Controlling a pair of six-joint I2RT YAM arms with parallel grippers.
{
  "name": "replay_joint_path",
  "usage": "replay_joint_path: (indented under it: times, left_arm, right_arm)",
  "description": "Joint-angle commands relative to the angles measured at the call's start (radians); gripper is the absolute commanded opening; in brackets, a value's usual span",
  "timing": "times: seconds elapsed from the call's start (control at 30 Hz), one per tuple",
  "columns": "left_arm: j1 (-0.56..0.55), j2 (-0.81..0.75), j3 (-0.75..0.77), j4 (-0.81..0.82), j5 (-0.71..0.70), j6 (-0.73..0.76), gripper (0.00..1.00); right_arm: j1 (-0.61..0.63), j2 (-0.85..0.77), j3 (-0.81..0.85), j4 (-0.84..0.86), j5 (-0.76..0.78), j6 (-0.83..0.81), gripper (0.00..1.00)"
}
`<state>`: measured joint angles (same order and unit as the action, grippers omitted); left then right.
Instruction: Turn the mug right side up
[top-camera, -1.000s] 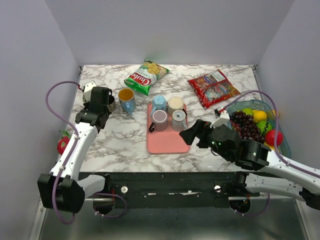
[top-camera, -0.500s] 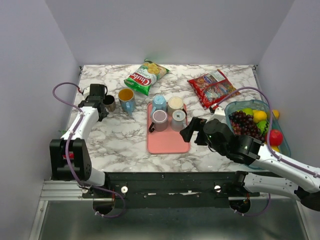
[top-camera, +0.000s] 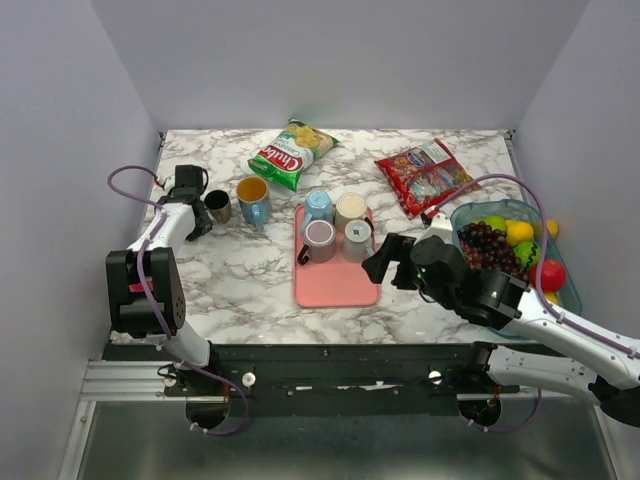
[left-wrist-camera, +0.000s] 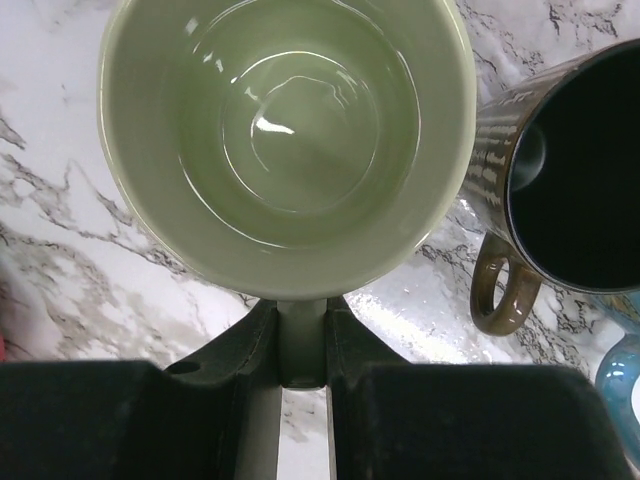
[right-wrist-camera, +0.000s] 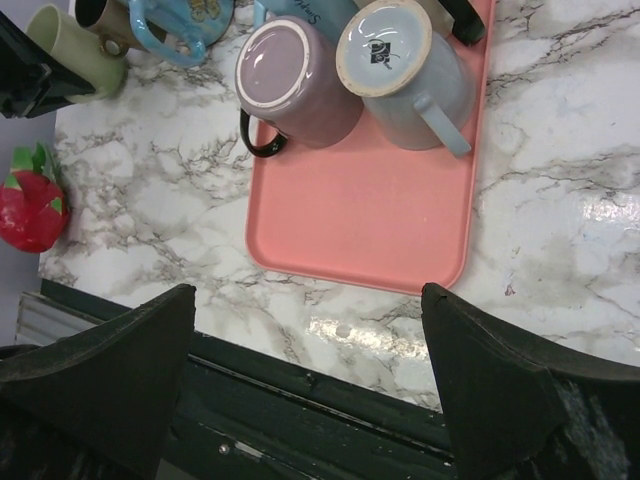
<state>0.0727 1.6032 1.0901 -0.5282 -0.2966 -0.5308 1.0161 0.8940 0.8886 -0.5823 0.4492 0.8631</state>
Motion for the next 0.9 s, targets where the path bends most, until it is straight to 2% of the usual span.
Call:
replay_joint_path:
  times: [0.0, 0.03, 0.07, 0.13, 0.23, 0.27, 0.4, 0.47, 0.67, 0.87]
  left_arm:
    - [0.007, 0.014, 0.027, 0.076, 0.022, 0.031, 0.00]
    - [0.007, 0.015, 0.022, 0.080, 0.024, 0.028, 0.00]
    - [0.007, 0.021, 0.018, 0.086, 0.028, 0.029, 0.11]
    - [0.007, 0.030, 0.022, 0.082, 0.030, 0.028, 0.19]
    - [0.009, 0.034, 0.033, 0.060, 0.016, 0.020, 0.36]
    - [0.007, 0.029, 0.037, 0.047, 0.007, 0.015, 0.49]
    - [0.007, 0.008, 0.047, 0.019, -0.007, 0.008, 0.75]
    - [0.007, -0.003, 0.057, -0.006, 0.002, 0.006, 0.99]
    - [0.007, -0.100, 0.042, -0.033, 0.056, -0.003, 0.99]
    - [0.002, -0.256, 0.045, -0.072, 0.126, 0.018, 0.99]
  right_arm:
    - [-0.017, 0.008, -0.010, -0.017, -0.033, -0.012, 1.00]
    - [-0.020, 0.010, -0.007, -0.019, -0.033, -0.015, 1.00]
    - [-0.022, 0.010, -0.004, -0.021, -0.035, -0.018, 1.00]
    - [-0.025, 0.016, 0.001, -0.021, -0.033, -0.024, 1.00]
    - [-0.028, 0.025, 0.010, -0.022, -0.033, -0.026, 1.00]
    - [-0.030, 0.026, 0.012, -0.021, -0.035, -0.026, 1.00]
    - [-0.028, 0.017, 0.010, -0.024, -0.044, -0.032, 1.00]
    - [-0.031, 0.002, 0.009, -0.025, -0.043, -0.039, 1.00]
    - [-0.031, -0.010, 0.023, -0.030, -0.037, -0.107, 1.00]
    - [-0.040, 0.066, 0.068, -0.048, -0.015, -0.239, 1.00]
